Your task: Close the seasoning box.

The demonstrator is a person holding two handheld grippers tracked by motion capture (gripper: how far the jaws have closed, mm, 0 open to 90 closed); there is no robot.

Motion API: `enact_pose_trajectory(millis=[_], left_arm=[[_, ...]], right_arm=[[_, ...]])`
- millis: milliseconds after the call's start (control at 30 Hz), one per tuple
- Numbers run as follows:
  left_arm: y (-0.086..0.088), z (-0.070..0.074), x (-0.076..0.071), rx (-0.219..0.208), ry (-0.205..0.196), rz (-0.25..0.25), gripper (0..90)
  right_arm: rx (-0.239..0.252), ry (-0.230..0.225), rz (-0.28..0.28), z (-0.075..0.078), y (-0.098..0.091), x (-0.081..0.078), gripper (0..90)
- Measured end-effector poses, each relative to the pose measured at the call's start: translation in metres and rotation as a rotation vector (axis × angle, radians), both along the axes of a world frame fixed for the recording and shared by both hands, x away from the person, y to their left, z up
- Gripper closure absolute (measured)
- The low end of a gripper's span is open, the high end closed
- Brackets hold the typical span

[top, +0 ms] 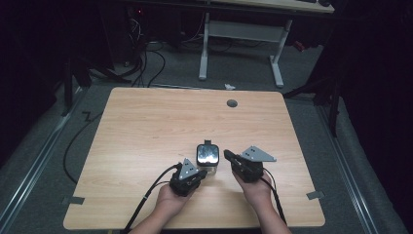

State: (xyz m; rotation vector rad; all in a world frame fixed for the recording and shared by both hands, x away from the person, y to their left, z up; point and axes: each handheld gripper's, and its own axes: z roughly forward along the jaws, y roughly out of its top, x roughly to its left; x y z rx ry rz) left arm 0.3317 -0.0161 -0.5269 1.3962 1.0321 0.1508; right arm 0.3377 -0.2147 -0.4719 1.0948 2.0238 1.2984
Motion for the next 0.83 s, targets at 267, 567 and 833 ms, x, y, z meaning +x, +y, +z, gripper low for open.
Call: enact_pose_trajectory(millis=[267,567,833], left_arm=[[0.061,0.007,-0.003,0.061,-0.103,0.084,68.1],[0.193,0.0,0.015,0.072,-0.028,0.437,50.9],[0.197,0.0,0.012,0.05,-0.003,0.439,50.4]], right_arm=[[-0.002,0.035,-0.12,-0.018,-0.045,-0.018,72.1],[-0.069,0.022,-0.317,-0.043,-0.105,-0.055,54.6],[-0.04,0.029,-0.361,-0.041,-0.116,-0.05,51.2]])
